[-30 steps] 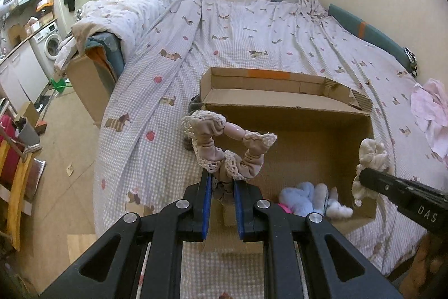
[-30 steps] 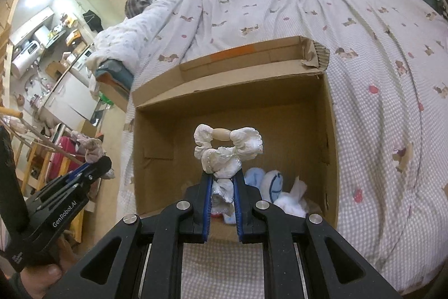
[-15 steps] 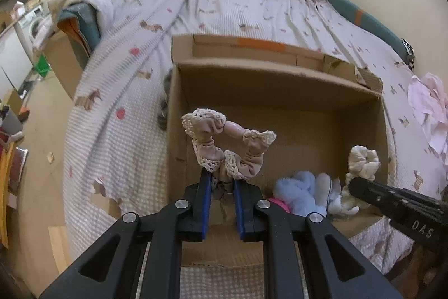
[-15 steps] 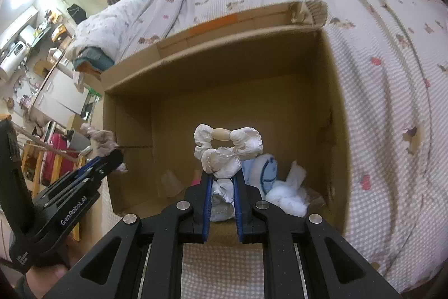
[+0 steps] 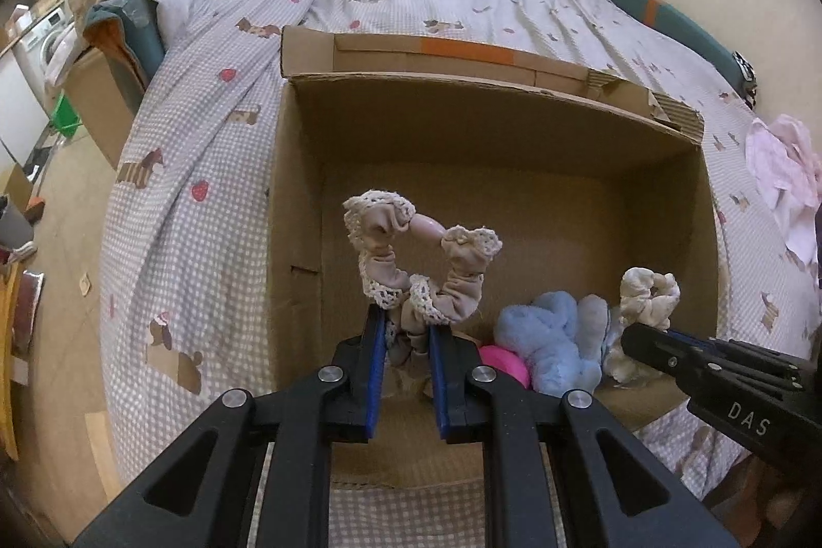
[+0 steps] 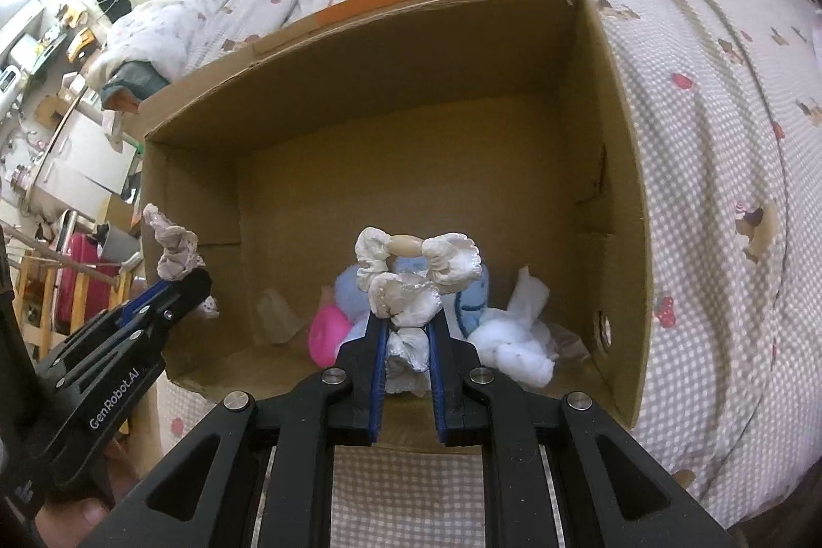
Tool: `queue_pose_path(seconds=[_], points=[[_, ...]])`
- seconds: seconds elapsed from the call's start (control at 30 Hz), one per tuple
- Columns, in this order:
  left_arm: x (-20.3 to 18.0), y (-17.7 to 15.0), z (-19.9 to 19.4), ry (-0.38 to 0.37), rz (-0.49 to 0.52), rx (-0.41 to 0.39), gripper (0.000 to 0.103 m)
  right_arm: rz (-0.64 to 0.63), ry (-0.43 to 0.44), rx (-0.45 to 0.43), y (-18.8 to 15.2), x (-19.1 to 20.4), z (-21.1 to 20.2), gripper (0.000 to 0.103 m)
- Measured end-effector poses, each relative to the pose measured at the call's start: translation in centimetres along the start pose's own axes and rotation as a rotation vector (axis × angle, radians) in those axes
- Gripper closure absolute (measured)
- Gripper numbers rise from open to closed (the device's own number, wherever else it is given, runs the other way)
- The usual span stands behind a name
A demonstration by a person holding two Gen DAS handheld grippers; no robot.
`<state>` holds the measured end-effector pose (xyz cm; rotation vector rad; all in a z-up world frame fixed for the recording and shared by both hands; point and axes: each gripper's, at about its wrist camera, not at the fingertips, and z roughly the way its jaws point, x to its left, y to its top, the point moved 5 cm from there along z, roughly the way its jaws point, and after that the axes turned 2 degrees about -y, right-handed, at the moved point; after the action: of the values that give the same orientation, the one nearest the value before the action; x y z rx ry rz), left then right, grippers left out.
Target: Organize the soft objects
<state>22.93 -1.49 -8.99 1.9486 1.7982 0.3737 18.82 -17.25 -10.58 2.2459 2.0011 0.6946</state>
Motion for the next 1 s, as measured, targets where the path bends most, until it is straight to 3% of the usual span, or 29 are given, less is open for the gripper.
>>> queue_pose_path(seconds=[0.2,0.3,0.37,0.5,0.57,0.6,0.63,0.77,0.87,1.0], points=[[0.2,-0.1,0.5,0.012,-0.001,0.025,0.079,0.012,-0.008,0.014,0.1,-0.7,0.5,0.087],[0.3,-0.1,0.4,0.01,-0.014,0.024,0.059,0.018,-0.005,0.014,0.2,-0.7,0.5,0.087],[0.4,0.0,-0.1,-0.005,-0.03,0.011,0.037,0.024,-0.002,0.013,0.2,-0.7,0.4,0.086],[0.6,0.3,-0.9,0.006,-0.035,-0.02,0.035,0.04,0.006,0.0,0.3,-0.9,0.1,0.072],[0.7,0.3,-1.3,0.002,-0.038,-0.022,0.035,0.047,0.008,-0.021,0.3,-0.9,-0.4,0.055],[0.8,0.4,-1.4,-0.012,-0.042,-0.02,0.035,0.049,0.005,-0.044,0.5,-1.0,-0.9,0.032],[0.9,0.4,-1.6,-0.017,-0.048,-0.023,0.035,0.052,0.005,-0.07,0.6,-1.0,-1.4,0.024],[1.6,0.8,-2.9,0.016,-0.076,-0.066,0.035,0.054,0.001,-0.142,1.0,-1.0,-3.1,0.023],[2.1,1.2,-4.7,0.043,-0.082,-0.135,0.035,0.084,0.042,-0.204,1.2,-1.3,-4.7,0.003],[2.1,1.5,-7.4,0.055,-0.051,-0.22,0.034,0.118,0.073,-0.295,1.3,-1.9,-7.0,0.0]])
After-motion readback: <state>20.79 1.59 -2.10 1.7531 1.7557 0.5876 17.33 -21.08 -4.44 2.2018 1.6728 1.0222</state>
